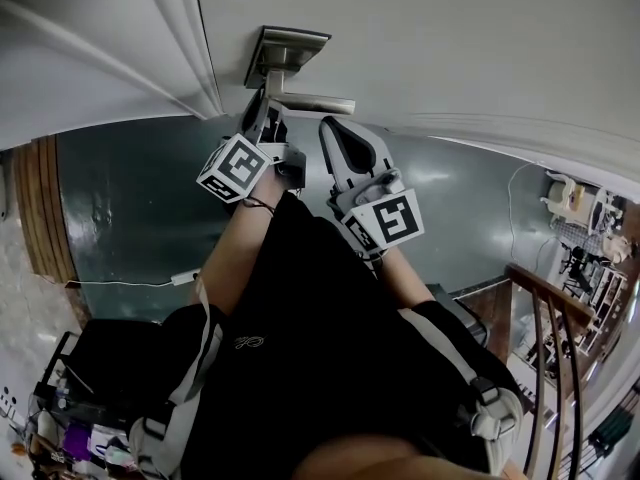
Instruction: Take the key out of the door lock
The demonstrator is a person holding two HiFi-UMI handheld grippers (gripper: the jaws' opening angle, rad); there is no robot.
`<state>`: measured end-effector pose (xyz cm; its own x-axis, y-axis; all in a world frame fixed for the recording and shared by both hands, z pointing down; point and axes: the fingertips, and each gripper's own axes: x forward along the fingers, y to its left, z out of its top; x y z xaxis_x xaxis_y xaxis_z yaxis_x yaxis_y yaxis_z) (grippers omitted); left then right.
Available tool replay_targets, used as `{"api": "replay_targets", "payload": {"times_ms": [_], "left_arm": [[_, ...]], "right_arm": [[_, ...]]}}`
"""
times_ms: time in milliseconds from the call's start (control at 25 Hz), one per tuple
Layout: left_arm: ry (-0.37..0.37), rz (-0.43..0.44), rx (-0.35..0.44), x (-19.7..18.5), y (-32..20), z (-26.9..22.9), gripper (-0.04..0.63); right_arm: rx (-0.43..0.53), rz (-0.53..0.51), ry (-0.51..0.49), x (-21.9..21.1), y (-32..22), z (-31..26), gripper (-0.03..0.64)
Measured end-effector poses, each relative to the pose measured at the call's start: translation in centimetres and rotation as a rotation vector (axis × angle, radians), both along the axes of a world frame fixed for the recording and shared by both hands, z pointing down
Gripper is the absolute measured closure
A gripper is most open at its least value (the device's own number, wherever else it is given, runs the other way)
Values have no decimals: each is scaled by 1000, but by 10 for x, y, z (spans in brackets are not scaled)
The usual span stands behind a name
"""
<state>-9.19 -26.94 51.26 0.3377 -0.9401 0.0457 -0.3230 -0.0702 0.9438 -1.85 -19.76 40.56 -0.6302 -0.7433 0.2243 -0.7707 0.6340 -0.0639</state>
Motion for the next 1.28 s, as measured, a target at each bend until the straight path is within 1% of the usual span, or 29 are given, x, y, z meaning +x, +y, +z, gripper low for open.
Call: {"api": "replay_targets", "payload": {"times_ms": [160,320,520,720,960,1120,1280], "left_arm": [[45,-15,9,1,-1,1,528],[68,-22,15,1,0,2,531],[98,-47,7,1,1,1,552],[182,-75,8,0,1,0,558],[210,-77,5,-1,2,-1,558],[224,-112,-12,-3,1,-1,558],[260,-141,-24,-4,1,0,558]], "right_arm": [[-5,10,-5,4,-1,1,609],[-6,4,-9,4,0,2,609],[-2,2,-14,6,2,-1,609],[-5,2,-14,6,4,0,609],[-7,4,-16,8,5,-1,609],[-6,1,-13,7,4,-1,609],[-7,-2,-11,7,5,-1,609]]}}
